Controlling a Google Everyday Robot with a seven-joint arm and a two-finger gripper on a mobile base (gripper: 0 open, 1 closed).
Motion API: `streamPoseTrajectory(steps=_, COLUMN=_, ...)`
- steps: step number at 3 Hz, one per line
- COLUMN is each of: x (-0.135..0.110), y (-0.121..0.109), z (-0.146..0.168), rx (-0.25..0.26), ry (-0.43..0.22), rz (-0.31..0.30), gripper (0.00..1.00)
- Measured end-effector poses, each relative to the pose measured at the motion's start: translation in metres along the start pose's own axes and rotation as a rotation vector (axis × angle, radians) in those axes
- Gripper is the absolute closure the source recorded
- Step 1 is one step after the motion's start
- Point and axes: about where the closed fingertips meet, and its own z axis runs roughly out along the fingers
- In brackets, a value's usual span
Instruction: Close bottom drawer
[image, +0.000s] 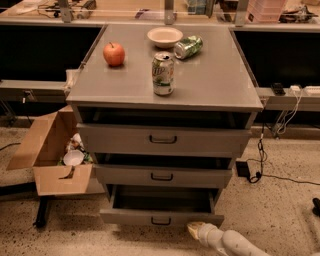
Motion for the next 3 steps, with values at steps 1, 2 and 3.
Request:
streamPoseTrajectory(steps=1, x=-0.004, y=-0.006, z=0.002, rx=0.013, ry=-0.017, rz=0.018, gripper=1.0)
streamPoseTrajectory(steps=2, x=-0.008, y=-0.011, z=0.004, rx=0.022, ry=-0.032, rz=0.032, gripper=1.0)
streamPoseTrajectory(steps=3, x=-0.015, y=-0.019, z=0.009, rx=0.033, ry=-0.053, rz=0.053, gripper=1.0)
